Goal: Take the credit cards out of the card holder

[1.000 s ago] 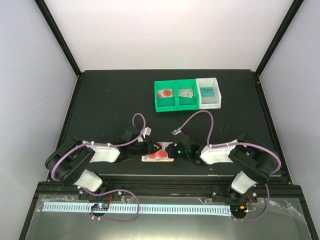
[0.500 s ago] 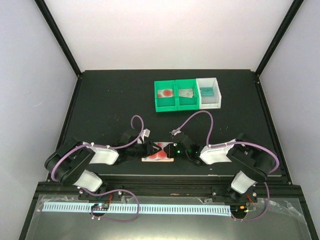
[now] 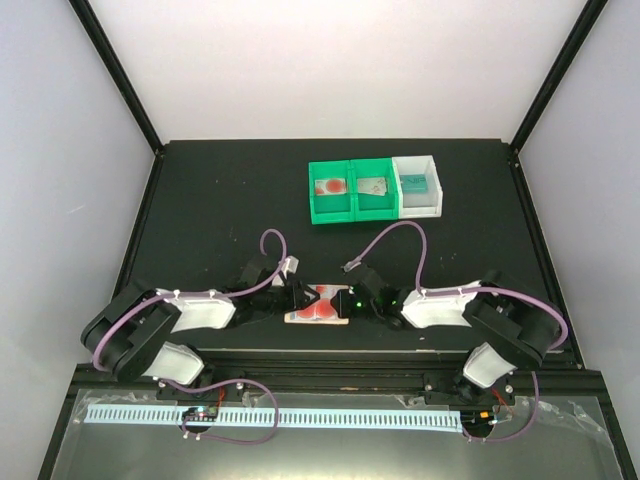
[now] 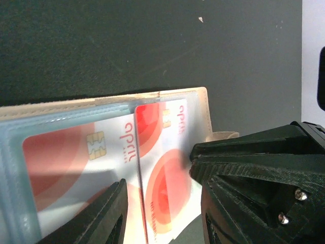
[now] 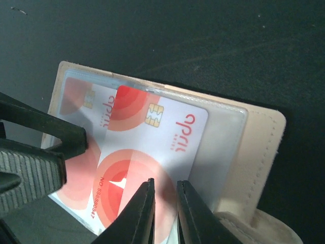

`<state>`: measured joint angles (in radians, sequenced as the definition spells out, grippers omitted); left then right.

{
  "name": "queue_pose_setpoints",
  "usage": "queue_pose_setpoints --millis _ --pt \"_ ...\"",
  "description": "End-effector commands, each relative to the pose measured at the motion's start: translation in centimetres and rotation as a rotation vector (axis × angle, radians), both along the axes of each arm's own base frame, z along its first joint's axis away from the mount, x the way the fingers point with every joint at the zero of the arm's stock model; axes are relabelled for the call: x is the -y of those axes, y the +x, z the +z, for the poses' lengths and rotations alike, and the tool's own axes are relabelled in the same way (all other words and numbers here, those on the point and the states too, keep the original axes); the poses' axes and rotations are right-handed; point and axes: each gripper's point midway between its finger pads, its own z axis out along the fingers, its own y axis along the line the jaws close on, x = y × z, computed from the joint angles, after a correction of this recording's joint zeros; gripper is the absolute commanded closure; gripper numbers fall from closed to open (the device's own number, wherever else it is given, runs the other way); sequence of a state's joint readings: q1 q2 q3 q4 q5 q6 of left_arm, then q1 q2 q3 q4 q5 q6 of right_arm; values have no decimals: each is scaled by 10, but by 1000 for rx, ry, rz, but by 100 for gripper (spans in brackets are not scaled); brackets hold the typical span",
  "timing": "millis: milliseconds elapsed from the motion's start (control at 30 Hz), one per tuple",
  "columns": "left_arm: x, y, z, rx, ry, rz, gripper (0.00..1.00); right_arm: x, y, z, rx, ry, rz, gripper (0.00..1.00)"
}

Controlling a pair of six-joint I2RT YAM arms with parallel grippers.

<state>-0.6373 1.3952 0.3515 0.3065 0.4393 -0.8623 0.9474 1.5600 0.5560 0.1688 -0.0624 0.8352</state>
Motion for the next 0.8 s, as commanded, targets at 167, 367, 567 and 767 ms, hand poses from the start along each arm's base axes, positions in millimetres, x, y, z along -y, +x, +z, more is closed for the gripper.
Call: queue_pose_setpoints --millis 167,367,567,767 --pt "-3 -9 -25 -52 36 -13 58 8 -11 -31 -78 -59 -3 84" --pt "-6 -10 -28 -54 38 2 59 8 -13 -35 -85 -48 -1 84" --pt "-4 -11 -25 -64 13 3 61 7 -15 -37 -81 -21 4 84" --pt "10 -14 6 -54 -127 -16 62 7 -17 -41 -87 -21 9 83"
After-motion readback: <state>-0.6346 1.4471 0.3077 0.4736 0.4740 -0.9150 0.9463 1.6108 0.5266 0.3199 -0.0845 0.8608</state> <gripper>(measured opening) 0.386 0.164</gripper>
